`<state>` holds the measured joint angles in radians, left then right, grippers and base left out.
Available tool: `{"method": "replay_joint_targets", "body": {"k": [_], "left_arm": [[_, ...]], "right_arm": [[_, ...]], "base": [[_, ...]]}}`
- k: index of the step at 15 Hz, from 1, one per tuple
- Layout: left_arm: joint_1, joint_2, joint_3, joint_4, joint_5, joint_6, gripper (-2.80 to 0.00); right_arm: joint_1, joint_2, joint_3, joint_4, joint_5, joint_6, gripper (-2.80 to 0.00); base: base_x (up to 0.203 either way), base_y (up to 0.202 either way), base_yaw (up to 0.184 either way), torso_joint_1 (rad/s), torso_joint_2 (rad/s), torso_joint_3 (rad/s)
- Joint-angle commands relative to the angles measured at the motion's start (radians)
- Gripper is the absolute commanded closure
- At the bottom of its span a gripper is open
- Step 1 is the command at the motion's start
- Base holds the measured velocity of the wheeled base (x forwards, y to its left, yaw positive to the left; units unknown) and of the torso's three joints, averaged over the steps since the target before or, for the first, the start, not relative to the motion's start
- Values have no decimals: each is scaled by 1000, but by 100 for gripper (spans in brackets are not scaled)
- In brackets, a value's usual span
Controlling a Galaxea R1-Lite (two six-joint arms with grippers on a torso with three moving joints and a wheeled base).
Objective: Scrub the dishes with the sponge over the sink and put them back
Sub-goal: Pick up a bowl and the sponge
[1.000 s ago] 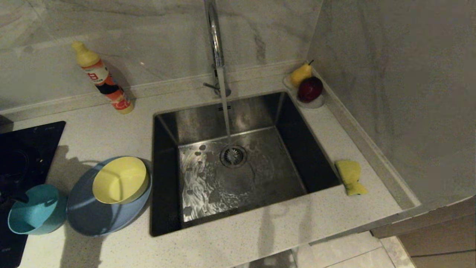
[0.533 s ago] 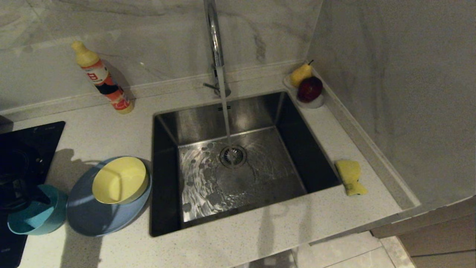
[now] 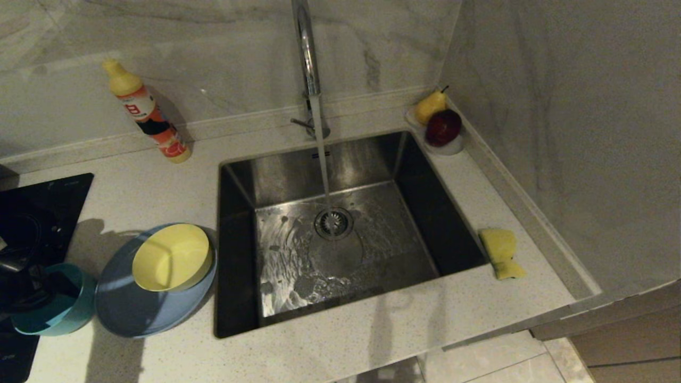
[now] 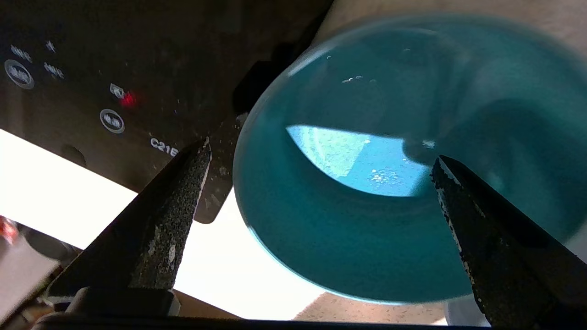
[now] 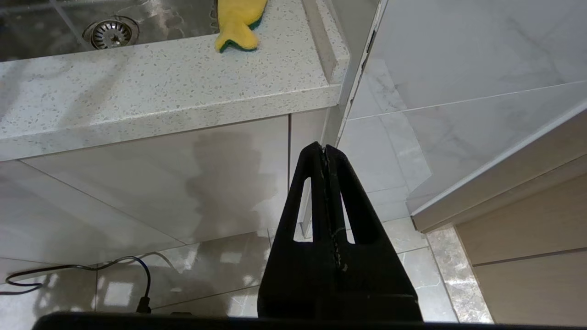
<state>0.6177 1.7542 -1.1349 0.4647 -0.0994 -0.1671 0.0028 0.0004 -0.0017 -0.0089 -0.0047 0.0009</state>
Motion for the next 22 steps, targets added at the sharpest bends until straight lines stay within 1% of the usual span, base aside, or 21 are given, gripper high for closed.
{"method": "replay_joint_targets", "body": {"k": [1, 16, 19, 20, 22], "left_arm": [[1, 11, 9, 2, -2, -12, -280], [2, 42, -4, 0, -5, -15, -280], [1, 44, -31, -18, -6, -49, -280], [1, 57, -50, -17, -8, -60, 0], [-3, 71, -59, -15, -11, -65, 0]], "right_arm": [[0, -1, 0, 0, 0, -1, 0], [0, 0, 0, 0, 0, -1, 0], [0, 0, 0, 0, 0, -1, 0], [0, -1, 0, 0, 0, -1, 0], [0, -1, 0, 0, 0, -1, 0]], "base": [[0, 0, 0, 0, 0, 0], [0, 0, 0, 0, 0, 0], [0, 0, 0, 0, 0, 0], [0, 0, 0, 0, 0, 0], [0, 0, 0, 0, 0, 0]]}}
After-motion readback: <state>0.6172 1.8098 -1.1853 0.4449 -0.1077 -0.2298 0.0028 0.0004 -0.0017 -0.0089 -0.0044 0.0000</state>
